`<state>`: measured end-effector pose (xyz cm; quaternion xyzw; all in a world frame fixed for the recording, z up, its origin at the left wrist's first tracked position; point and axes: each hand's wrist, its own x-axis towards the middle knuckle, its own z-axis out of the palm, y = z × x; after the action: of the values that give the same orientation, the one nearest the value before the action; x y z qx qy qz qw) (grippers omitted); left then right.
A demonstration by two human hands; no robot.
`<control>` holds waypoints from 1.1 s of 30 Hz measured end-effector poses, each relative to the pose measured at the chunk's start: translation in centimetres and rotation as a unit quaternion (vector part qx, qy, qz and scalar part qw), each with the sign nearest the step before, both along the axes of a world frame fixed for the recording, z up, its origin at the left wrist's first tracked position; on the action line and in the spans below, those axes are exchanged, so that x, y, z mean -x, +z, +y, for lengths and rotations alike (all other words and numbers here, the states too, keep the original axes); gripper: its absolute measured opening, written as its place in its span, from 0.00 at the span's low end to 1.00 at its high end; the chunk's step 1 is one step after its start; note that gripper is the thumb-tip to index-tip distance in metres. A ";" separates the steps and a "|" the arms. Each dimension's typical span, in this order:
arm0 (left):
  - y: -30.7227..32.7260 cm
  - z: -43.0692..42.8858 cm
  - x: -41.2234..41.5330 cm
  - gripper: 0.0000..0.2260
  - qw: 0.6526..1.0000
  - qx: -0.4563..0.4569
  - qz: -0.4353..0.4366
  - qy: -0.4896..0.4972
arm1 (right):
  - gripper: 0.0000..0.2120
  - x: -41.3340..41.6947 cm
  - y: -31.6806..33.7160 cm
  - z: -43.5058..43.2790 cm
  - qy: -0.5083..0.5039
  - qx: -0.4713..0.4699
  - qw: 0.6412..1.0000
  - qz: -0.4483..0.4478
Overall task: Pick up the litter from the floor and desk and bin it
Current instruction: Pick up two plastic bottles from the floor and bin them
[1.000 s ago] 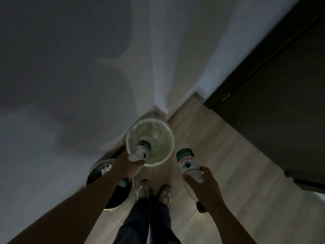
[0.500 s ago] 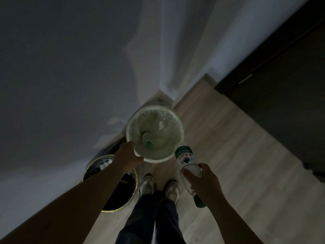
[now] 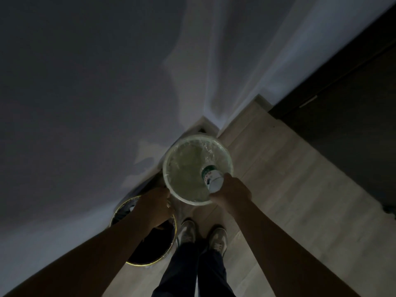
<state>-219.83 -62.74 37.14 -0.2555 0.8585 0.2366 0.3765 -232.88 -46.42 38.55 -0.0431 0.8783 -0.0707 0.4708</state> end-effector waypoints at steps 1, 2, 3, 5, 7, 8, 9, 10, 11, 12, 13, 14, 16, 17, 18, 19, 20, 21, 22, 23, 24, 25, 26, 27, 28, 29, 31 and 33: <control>0.2 -0.1 0.0 0.17 1.000 0.004 -0.003 -0.009 | 0.35 0.1 -0.1 -0.6 0.006 0.010 1.000 -0.004; 0.5 -0.2 0.0 0.17 1.000 0.009 -0.005 -0.019 | 0.36 0.1 -0.2 -1.0 0.009 0.020 1.000 -0.008; 0.7 -0.3 0.0 0.16 0.999 0.017 -0.003 -0.028 | 0.37 0.0 -0.3 -1.4 0.012 0.029 0.999 -0.009; 1.2 -0.6 0.0 0.15 0.998 0.036 0.000 -0.046 | 0.35 -0.3 -0.2 -1.7 0.027 0.038 0.999 0.003; 1.9 -0.9 -0.1 0.15 0.997 0.049 0.000 -0.063 | 0.29 -0.6 0.3 -1.7 0.052 0.042 0.998 0.021; 2.3 -1.1 -0.2 0.16 0.996 0.052 0.000 -0.071 | 0.26 -0.7 0.7 -1.6 0.073 0.040 0.996 0.030; 2.8 -1.2 -0.2 0.17 0.995 0.055 0.000 -0.078 | 0.25 -0.8 1.2 -1.4 0.095 0.035 0.994 0.040; 3.4 -1.4 -0.3 0.17 0.995 0.056 0.001 -0.082 | 0.24 -0.9 1.7 -1.1 0.118 0.029 0.991 0.051; 4.1 -1.5 -0.3 0.17 0.994 0.058 0.004 -0.087 | 0.23 -0.9 2.4 -0.9 0.143 0.024 0.987 0.064; 5.0 -1.7 -0.3 0.18 0.994 0.061 0.006 -0.093 | 0.22 -0.8 3.3 -0.6 0.171 0.020 0.982 0.079; 5.9 -1.8 -0.4 0.18 0.993 0.065 0.007 -0.100 | 0.20 -0.8 4.1 -0.3 0.200 0.016 0.975 0.097; 6.9 -2.0 -0.3 0.18 0.992 0.067 0.008 -0.104 | 0.20 -0.8 5.0 0.0 0.226 0.018 0.967 0.113; 9.0 -2.3 -0.3 0.19 0.992 0.070 0.007 -0.101 | 0.18 -0.7 7.3 0.4 0.268 0.022 0.953 0.139; 10.2 -2.5 -0.1 0.19 0.993 0.072 0.005 -0.098 | 0.18 -0.6 8.5 0.6 0.283 0.023 0.947 0.152; 11.5 -2.5 -0.1 0.18 0.993 0.073 0.004 -0.097 | 0.18 -0.5 9.5 0.7 0.292 0.033 0.940 0.171; 12.8 -2.6 0.1 0.18 0.992 0.077 0.005 -0.099 | 0.19 -0.3 10.5 0.7 0.297 0.041 0.934 0.194; 14.2 -2.6 0.2 0.17 0.991 0.085 0.008 -0.101 | 0.20 -0.1 11.6 0.7 0.302 0.054 0.927 0.216; 15.6 -2.4 0.2 0.17 0.991 0.092 0.011 -0.098 | 0.20 0.2 13.1 0.7 0.315 0.059 0.924 0.210; 16.9 -2.3 0.1 0.16 0.991 0.097 0.014 -0.091 | 0.19 0.3 14.5 0.7 0.331 0.070 0.920 0.199; 18.3 -2.1 -0.1 0.16 0.991 0.102 0.017 -0.082 | 0.20 0.5 16.0 0.7 0.346 0.070 0.918 0.180; 19.8 -1.8 -0.3 0.16 0.991 0.108 0.022 -0.076 | 0.20 0.8 17.4 0.8 0.359 0.077 0.914 0.171; 21.3 -1.5 -0.5 0.16 0.991 0.113 0.026 -0.071 | 0.20 1.0 18.9 0.9 0.372 0.086 0.908 0.172; 22.8 -1.1 -0.8 0.16 0.991 0.116 0.033 -0.064 | 0.19 1.2 20.4 1.0 0.385 0.097 0.900 0.179; 24.4 -0.6 -1.0 0.17 0.991 0.117 0.040 -0.058 | 0.19 1.4 22.3 1.0 0.397 0.107 0.893 0.185; 26.1 -0.1 -1.4 0.17 0.991 0.118 0.047 -0.050 | 0.19 1.4 24.3 1.0 0.414 0.118 0.884 0.186; 27.9 0.4 -1.8 0.18 0.990 0.120 0.058 -0.042 | 0.19 1.4 26.4 1.0 0.432 0.125 0.874 0.186; 31.3 1.3 -2.9 0.19 0.987 0.132 0.091 -0.021 | 0.19 1.4 30.5 0.8 0.464 0.145 0.852 0.195; 34.7 2.1 -4.4 0.21 0.983 0.141 0.121 0.016 | 0.19 1.0 34.5 0.4 0.499 0.172 0.824 0.204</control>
<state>-215.39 -60.64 71.88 -0.2895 0.9180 0.1484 0.2266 -233.86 -46.03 73.06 -0.5694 0.7866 0.0344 0.2366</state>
